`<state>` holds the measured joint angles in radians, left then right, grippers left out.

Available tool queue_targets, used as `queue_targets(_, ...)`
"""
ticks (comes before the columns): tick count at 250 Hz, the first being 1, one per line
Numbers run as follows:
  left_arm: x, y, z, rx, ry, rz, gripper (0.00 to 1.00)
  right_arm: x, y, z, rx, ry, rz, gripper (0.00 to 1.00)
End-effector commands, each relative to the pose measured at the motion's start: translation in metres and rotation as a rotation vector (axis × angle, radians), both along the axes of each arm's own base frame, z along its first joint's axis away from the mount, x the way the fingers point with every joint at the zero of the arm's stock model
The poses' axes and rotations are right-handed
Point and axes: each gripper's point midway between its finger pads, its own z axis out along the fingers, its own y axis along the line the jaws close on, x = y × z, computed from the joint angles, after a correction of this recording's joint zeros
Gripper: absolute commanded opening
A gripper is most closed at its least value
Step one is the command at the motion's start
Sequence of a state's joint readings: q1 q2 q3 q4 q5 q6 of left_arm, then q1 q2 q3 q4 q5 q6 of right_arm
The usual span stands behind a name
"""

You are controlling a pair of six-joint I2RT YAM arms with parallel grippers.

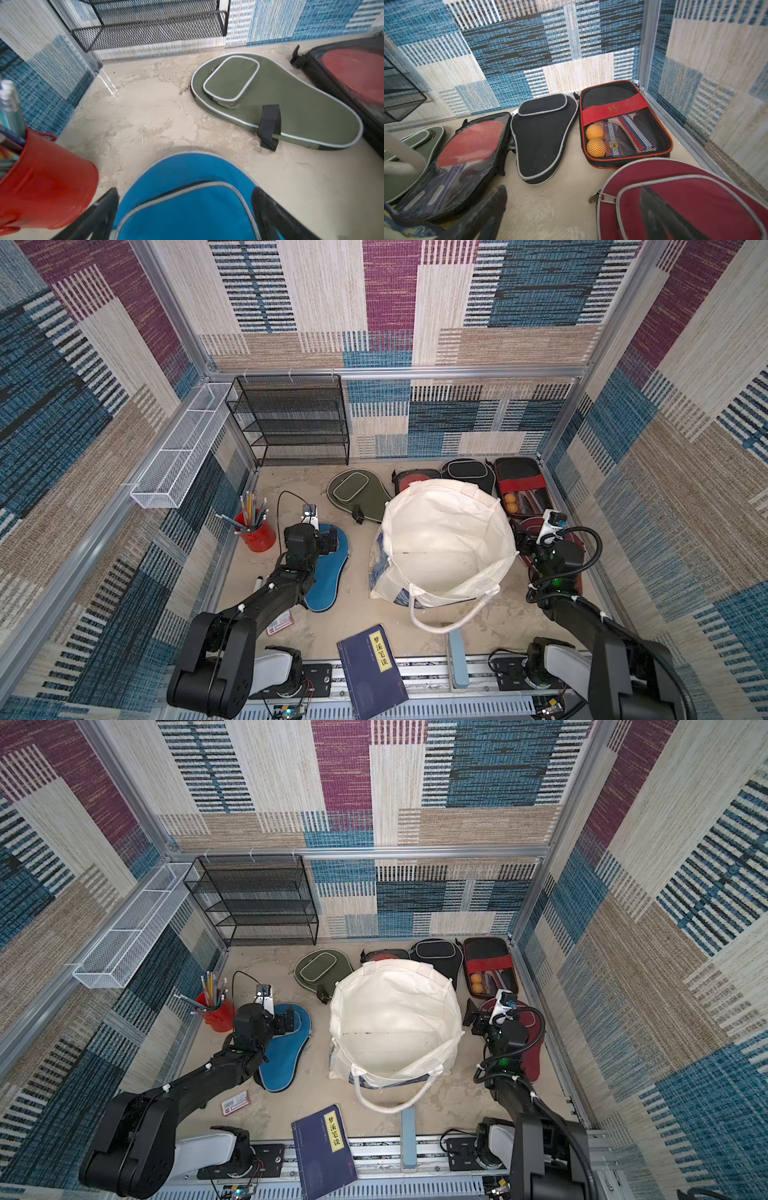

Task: Remove the ping pong set from the canvas bag
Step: Reset both arms

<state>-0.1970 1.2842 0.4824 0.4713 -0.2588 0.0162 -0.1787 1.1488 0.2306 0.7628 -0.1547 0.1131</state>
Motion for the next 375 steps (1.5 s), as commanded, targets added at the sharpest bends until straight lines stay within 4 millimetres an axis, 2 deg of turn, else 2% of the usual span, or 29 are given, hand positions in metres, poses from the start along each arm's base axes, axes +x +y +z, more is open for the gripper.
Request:
queue_targets(1, 0.011, 0.004, 0.022, 0.027, -0.095, 0.020, 0.99, 0.010, 0.002, 0.024, -0.050, -0.151, -0.011, 0.99)
queue_targets(61, 0.016, 0.005, 0.023, 0.019, -0.095, 0.032, 0.99, 0.029, 0.027, -0.008, -0.142, -0.121, 0.017, 0.99)
queue_targets(93, 0.024, -0.005, 0.024, -0.005, -0.098, -0.004, 1.00, 0.022, 0.027, -0.008, -0.148, -0.146, -0.008, 0.99)
queue_targets(128, 0.025, -0.001, 0.021, -0.006, -0.099, 0.021, 1.00, 0.022, 0.027, -0.008, -0.148, -0.147, -0.005, 0.99)
queue_targets(132, 0.026, 0.000, 0.027, -0.012, -0.131, 0.028, 1.00, 0.022, 0.027, -0.008, -0.148, -0.147, -0.006, 0.99)
queue_targets(153, 0.031, 0.005, 0.030, -0.006, -0.185, 0.055, 0.99, 0.022, 0.027, -0.008, -0.148, -0.145, -0.005, 0.99)
queue_targets(183, 0.037, 0.000, 0.028, 0.005, -0.167, 0.024, 0.99, 0.022, 0.027, -0.008, -0.147, -0.147, -0.007, 0.99)
queue_targets(219, 0.024, -0.001, 0.030, -0.017, -0.130, 0.019, 0.99, 0.022, 0.027, -0.008, -0.146, -0.148, -0.005, 0.99)
queue_targets(253, -0.005, 0.009, 0.010, 0.000, -0.040, 0.043, 1.00, 0.022, 0.027, -0.008, -0.146, -0.148, -0.007, 0.99)
queue_targets(278, -0.023, 0.022, -0.017, 0.040, -0.028, 0.089, 0.99, 0.022, 0.027, -0.008, -0.147, -0.146, -0.006, 0.99)
queue_targets(283, -0.020, 0.023, -0.008, 0.045, -0.080, 0.095, 0.99, 0.022, 0.027, -0.008, -0.148, -0.146, -0.005, 0.99)
queue_targets(306, -0.013, 0.022, -0.002, 0.036, -0.111, 0.074, 0.99, 0.022, 0.027, -0.008, -0.146, -0.147, -0.007, 0.99)
queue_targets(332, 0.008, 0.025, -0.010, 0.074, -0.058, 0.083, 0.99, 0.022, 0.027, -0.008, -0.146, -0.148, -0.007, 0.99)
queue_targets(344, 0.010, 0.025, -0.019, 0.076, 0.009, 0.081, 1.00, 0.022, 0.027, -0.008, -0.146, -0.147, -0.005, 0.99)
queue_targets(375, 0.020, 0.028, -0.024, 0.081, 0.050, 0.092, 0.99, 0.022, 0.027, -0.008, -0.146, -0.147, -0.005, 0.99)
